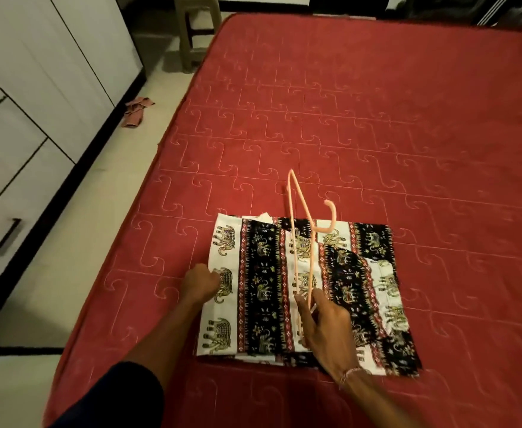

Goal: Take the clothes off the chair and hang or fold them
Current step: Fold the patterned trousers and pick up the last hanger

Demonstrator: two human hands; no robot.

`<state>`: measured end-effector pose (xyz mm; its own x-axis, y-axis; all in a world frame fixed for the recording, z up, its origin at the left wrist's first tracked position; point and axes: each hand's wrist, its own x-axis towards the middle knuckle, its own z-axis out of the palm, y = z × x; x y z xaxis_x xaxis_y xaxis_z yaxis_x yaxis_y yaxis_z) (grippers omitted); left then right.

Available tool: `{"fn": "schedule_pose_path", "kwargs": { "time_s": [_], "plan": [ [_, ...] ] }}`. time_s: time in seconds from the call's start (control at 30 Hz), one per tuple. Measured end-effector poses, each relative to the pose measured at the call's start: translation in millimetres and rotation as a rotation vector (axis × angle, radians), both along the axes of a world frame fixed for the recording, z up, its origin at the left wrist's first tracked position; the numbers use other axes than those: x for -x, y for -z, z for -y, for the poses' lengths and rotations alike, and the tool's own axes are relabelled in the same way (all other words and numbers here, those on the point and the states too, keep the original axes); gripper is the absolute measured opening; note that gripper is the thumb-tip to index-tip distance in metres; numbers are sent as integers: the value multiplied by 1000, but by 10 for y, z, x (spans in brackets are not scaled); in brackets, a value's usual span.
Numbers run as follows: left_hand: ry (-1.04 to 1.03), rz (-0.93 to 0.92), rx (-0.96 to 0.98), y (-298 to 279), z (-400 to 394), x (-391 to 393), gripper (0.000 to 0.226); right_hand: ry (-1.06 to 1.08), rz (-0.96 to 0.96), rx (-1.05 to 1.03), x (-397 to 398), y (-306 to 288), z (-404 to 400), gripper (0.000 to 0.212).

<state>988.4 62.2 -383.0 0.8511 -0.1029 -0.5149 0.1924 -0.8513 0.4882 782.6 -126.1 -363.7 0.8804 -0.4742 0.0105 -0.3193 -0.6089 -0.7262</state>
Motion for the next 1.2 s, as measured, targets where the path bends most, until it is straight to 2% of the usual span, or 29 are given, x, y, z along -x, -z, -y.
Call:
{"fn": "schedule_pose_path", "kwargs": {
  "time_s": [0.07,0.13,0.23,0.37,0.53,0.67,0.7,0.8,0.87,1.0,1.07,1.13,1.2],
  "plan": [
    [-67,18,104,-10,-64,95,16,33,-13,33,92,37,-56,32],
    [-91,78,173,-91,-63,205,15,44,-32,50,190,35,-122,32],
    [-65,134,290,-268,31,328,14,31,-104,58,274,111,-206,31],
    [11,101,469,-382,230,435,8,-12,-136,15,231,153,-292,30],
    [-15,-60,654,-406,546,672,9,-133,-139,-89,120,121,-435,18],
    [-186,-395,899,-402,684,846,43,-149,-130,-66,87,150,-436,25],
    [-212,-436,908,-393,697,868,40,-167,-138,-49,83,187,-414,26],
    [-235,-364,849,-253,726,844,19,-238,-209,-58,93,210,-365,38],
    [-235,-361,848,-209,735,817,17,-169,-213,-46,74,198,-307,49],
    [-216,-346,835,-182,748,796,18,156,-107,-239,-199,114,-93,42],
    [-177,-350,824,-152,763,797,22,196,-126,-309,-421,100,-34,44],
    [-146,-366,813,-126,783,783,28,231,-159,-342,-626,120,-23,36],
    [-159,-357,809,-127,802,768,31,248,-199,-255,-776,150,-13,28]
  ]
}}
